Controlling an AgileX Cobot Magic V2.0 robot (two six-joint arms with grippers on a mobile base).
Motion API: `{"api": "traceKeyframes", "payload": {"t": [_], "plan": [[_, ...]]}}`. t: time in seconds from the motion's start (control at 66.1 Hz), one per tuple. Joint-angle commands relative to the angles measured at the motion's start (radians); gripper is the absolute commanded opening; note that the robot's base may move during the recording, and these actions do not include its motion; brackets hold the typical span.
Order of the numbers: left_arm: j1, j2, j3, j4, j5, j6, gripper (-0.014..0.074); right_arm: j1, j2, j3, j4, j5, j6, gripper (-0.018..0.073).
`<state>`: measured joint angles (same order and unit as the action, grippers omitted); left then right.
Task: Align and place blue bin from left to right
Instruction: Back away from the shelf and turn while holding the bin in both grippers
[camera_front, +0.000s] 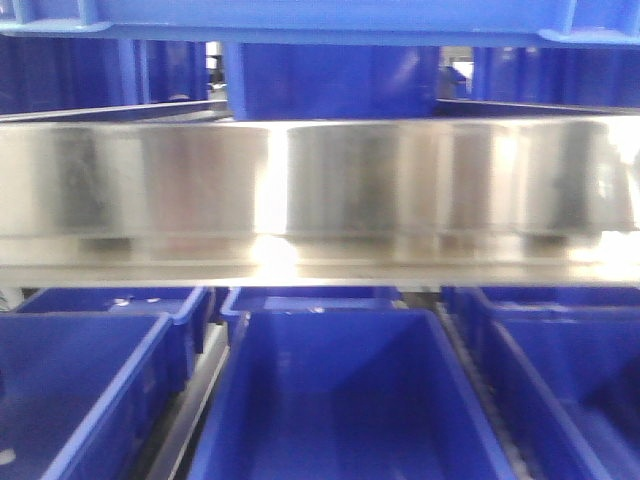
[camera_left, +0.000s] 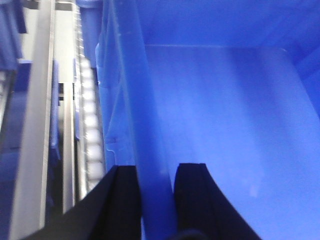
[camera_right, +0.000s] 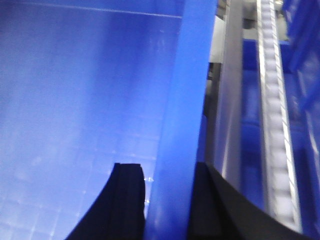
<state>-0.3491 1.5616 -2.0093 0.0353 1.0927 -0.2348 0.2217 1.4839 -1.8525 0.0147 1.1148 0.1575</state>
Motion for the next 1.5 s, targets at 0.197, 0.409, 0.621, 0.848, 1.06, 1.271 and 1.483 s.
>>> {"api": "traceKeyframes", "payload": {"t": [0.197, 0.409, 0.621, 0.848, 1.06, 1.271, 1.483], "plan": [[-0.006, -0.021, -0.02, -0.02, -0.096, 0.013, -0.0111, -0.002, -0.028, -0.012, 0.021, -0.098, -0.016, -0.0068], [-0.006, -0.021, -0.02, -0.02, -0.096, 0.013, -0.0111, -0.002, -0.028, -0.012, 0.021, -0.098, -0.016, -0.0068], [-0.006, -0.021, -0.02, -0.02, -0.096, 0.013, -0.0111, -0.002, -0.028, -0.012, 0.021, -0.098, -0.016, -0.0068], [-0.006, -0.021, -0.02, -0.02, -0.096, 0.013, -0.0111, -0.002, -0.028, -0.012, 0.021, -0.098, -0.016, -0.0068], [-0.006, -0.021, -0.02, -0.02, -0.096, 0.013, -0.0111, -0.002, -0.028, -0.012, 0.021, -0.098, -0.016, -0.0068], [-0.006, -0.021, -0.02, -0.021, -0.098, 0.013, -0.0111, -0.002, -0.028, -0.012, 0.021, -0.098, -0.016, -0.0068], [-0.006, -0.021, -0.02, -0.024, -0.097, 0.013, -0.0111, -0.002, -0.028, -0.012, 0.021, -0.098, -0.016, -0.0068]]}}
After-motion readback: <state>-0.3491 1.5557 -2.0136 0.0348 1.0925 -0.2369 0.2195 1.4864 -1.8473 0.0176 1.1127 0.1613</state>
